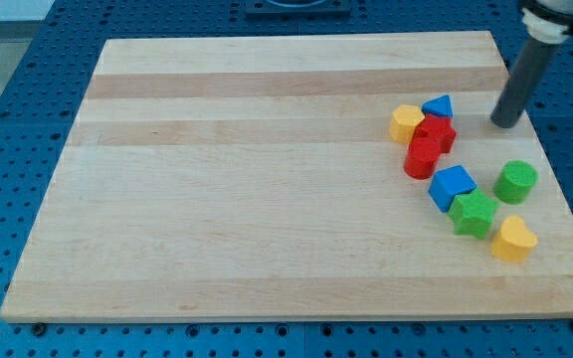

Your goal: Push the yellow heart and green circle to the bottom right of the green star

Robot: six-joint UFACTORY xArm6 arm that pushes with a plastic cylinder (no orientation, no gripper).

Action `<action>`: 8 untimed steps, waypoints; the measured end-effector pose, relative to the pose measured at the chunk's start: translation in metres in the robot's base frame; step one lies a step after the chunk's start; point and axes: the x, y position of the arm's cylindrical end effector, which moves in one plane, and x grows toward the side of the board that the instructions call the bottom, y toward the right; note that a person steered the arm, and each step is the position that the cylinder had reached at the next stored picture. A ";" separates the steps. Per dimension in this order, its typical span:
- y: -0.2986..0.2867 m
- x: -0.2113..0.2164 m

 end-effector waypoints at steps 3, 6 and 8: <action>-0.009 0.054; -0.009 0.128; -0.010 0.122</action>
